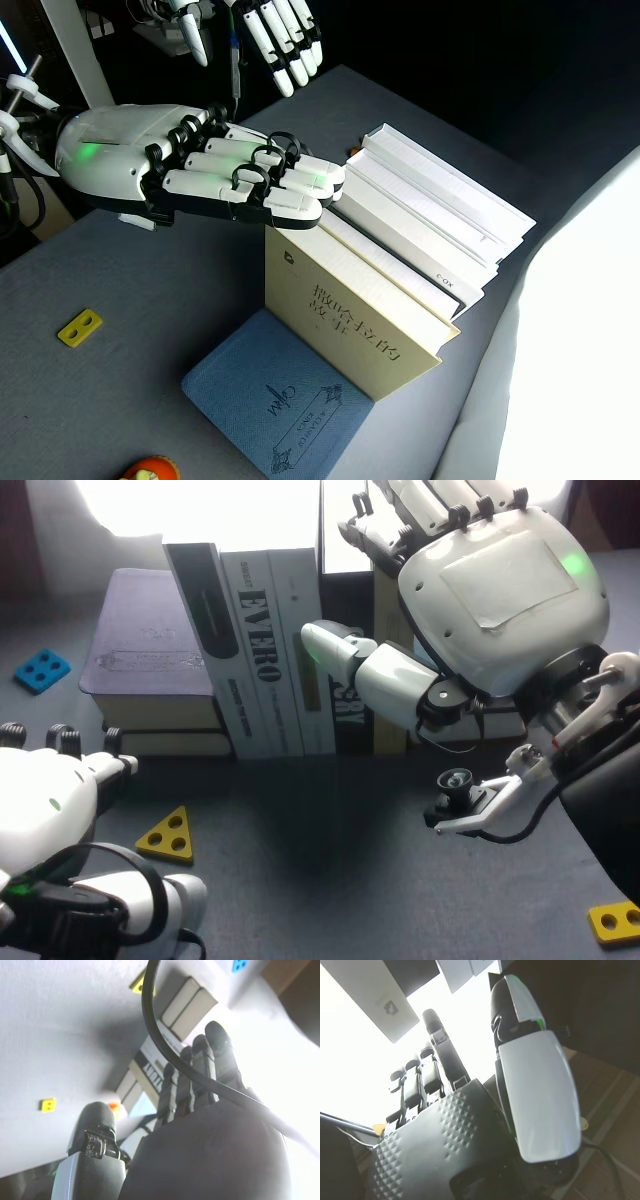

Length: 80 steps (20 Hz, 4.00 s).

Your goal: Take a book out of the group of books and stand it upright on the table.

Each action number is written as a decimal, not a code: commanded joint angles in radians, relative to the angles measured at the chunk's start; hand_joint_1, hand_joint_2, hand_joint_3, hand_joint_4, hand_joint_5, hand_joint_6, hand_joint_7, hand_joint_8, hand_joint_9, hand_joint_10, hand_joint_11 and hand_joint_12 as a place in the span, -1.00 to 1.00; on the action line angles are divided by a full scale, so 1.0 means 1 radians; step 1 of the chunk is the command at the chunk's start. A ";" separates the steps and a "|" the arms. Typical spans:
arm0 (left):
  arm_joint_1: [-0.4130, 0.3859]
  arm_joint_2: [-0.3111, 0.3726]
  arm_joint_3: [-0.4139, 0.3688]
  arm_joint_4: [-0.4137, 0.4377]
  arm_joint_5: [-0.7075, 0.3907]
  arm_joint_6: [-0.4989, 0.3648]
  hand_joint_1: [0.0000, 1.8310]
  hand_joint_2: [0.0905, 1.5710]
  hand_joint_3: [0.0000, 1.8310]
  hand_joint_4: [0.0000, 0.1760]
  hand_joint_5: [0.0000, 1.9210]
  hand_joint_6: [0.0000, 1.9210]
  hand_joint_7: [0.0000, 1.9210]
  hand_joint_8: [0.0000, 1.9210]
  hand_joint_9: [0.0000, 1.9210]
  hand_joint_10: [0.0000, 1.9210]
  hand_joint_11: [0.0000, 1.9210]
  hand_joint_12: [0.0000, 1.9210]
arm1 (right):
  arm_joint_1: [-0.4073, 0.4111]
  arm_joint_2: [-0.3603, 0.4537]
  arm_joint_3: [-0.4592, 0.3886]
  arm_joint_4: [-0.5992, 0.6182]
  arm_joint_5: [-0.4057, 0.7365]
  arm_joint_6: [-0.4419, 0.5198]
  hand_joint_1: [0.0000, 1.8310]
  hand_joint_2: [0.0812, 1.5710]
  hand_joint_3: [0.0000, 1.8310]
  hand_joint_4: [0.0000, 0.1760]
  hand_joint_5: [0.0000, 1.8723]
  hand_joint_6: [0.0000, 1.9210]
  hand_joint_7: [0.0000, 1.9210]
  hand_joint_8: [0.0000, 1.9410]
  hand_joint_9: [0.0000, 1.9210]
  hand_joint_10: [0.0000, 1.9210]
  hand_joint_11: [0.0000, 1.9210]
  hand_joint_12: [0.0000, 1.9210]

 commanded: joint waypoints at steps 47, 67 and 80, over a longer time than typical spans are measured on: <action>-0.004 0.000 -0.001 0.077 0.003 -0.001 -0.96 0.71 -1.00 -0.46 -0.92 -1.00 -0.92 -1.00 -0.92 -1.00 -1.00 -0.71 | -0.284 0.231 -0.370 -0.221 0.073 -0.218 -1.00 0.56 -1.00 -1.00 -0.37 -0.83 -0.99 -1.00 -1.00 -1.00 -1.00 -1.00; -0.004 0.000 -0.001 0.076 0.003 -0.001 -0.89 0.68 -1.00 -0.41 -0.89 -1.00 -0.92 -1.00 -0.90 -0.99 -1.00 -0.71 | -0.384 0.159 -0.214 -0.260 -0.060 -0.175 -0.97 0.57 -1.00 -1.00 -0.38 -0.85 -0.96 -0.99 -1.00 -1.00 -1.00 -1.00; -0.008 0.000 0.004 0.083 0.003 -0.004 -0.95 0.70 -1.00 -0.47 -0.92 -1.00 -0.93 -1.00 -0.91 -1.00 -1.00 -0.74 | -0.440 0.161 -0.249 -0.287 -0.070 -0.229 -1.00 0.59 -0.99 -1.00 -0.41 -0.87 -0.95 -0.99 -1.00 -1.00 -1.00 -1.00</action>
